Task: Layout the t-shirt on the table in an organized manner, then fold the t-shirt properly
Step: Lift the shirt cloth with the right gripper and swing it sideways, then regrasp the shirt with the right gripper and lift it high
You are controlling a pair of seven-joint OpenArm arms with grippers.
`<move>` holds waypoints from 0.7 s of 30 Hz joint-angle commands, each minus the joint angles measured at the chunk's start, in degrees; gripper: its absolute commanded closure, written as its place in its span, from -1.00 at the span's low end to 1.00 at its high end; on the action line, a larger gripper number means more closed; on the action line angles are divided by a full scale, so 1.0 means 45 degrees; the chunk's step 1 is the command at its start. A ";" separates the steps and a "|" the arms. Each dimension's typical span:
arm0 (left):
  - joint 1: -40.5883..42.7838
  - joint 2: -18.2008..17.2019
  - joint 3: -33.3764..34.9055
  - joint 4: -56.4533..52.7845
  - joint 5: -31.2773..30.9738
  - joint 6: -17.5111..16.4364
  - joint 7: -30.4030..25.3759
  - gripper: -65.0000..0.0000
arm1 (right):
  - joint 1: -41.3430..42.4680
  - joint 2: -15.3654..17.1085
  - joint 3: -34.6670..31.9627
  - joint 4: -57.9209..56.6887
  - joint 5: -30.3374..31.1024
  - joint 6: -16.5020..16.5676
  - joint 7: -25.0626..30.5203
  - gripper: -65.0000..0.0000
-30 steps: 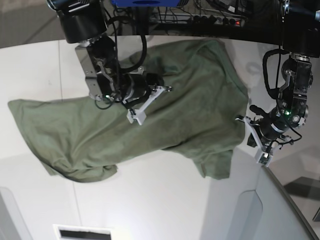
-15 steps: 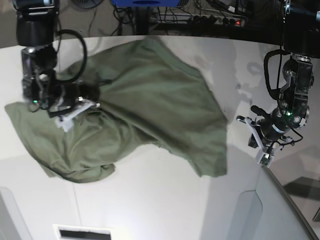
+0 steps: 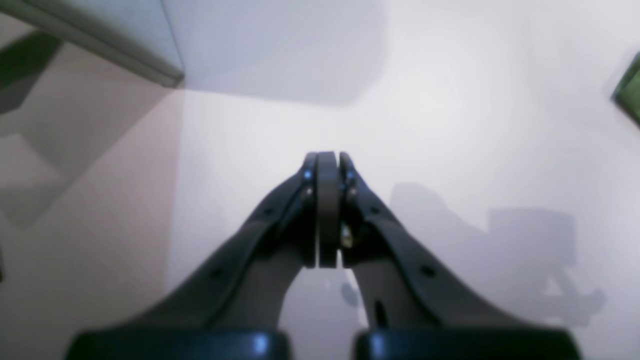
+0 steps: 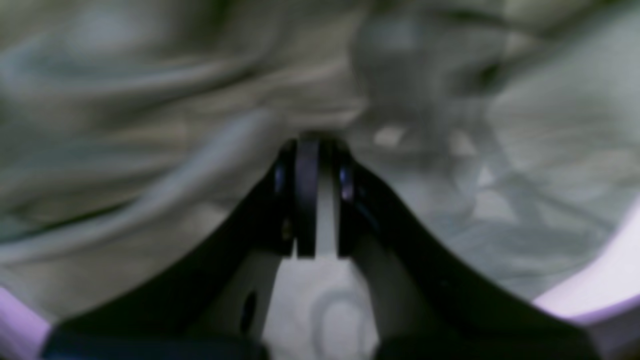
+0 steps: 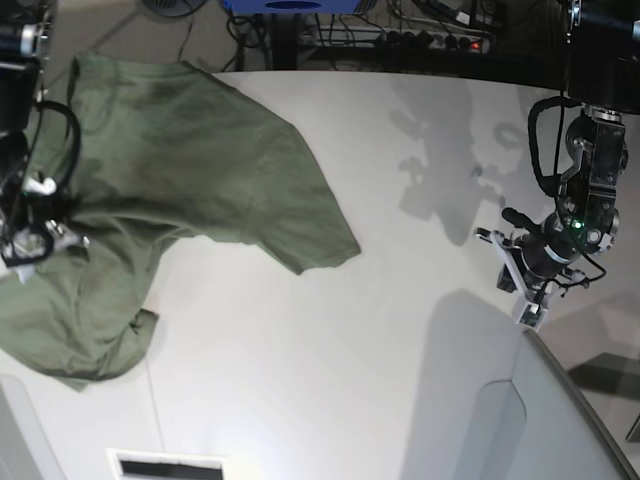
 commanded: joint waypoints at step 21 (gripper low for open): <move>0.0812 -0.0937 -0.0120 0.0180 -0.0050 0.0106 -0.0276 1.00 | 0.7496 -0.1001 -0.6014 -1.0800 0.0384 0.0171 0.9132 0.82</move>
